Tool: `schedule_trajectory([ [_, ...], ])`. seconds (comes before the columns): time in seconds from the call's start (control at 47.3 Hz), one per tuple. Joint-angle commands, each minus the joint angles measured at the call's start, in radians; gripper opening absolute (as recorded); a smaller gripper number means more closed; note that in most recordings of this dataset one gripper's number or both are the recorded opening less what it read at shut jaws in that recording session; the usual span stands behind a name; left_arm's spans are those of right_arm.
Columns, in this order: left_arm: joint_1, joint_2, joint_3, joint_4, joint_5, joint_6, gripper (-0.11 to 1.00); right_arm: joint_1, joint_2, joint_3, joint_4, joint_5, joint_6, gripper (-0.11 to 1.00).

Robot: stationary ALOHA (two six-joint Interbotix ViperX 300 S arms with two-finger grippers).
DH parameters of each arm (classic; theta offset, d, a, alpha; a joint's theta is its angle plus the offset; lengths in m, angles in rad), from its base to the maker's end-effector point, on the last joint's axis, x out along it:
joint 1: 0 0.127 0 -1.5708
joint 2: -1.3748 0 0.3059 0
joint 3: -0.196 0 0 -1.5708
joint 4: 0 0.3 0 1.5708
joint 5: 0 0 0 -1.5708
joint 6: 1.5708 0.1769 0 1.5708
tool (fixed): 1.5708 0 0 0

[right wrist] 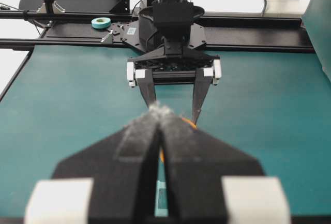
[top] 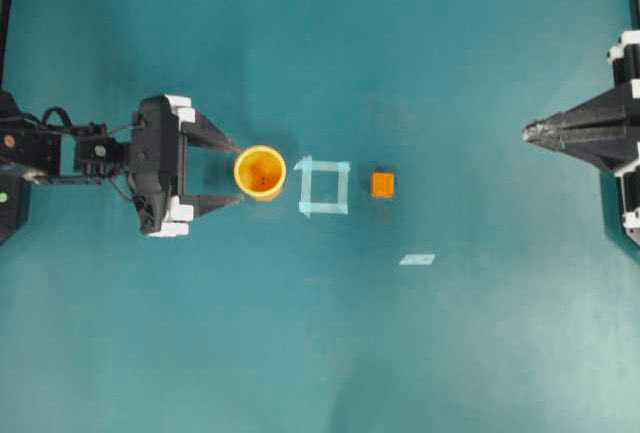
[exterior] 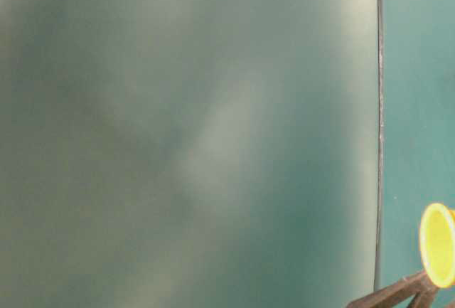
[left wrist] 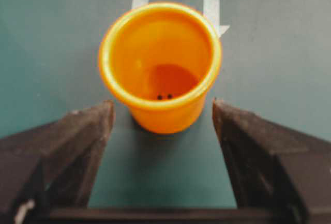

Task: Move the cup to the left with left arm.
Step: 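Close the left gripper around the orange cup's side, then slide the held cup leftward along the table toward the left edge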

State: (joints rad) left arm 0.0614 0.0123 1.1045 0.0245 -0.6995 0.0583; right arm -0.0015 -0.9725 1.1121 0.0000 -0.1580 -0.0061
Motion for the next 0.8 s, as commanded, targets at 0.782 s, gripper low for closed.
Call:
schedule_trajectory([
  [0.782,0.011,0.123,-0.141,0.002,-0.009,-0.014,0.76,-0.002,0.000,-0.032,-0.002,0.008,-0.002,-0.01],
])
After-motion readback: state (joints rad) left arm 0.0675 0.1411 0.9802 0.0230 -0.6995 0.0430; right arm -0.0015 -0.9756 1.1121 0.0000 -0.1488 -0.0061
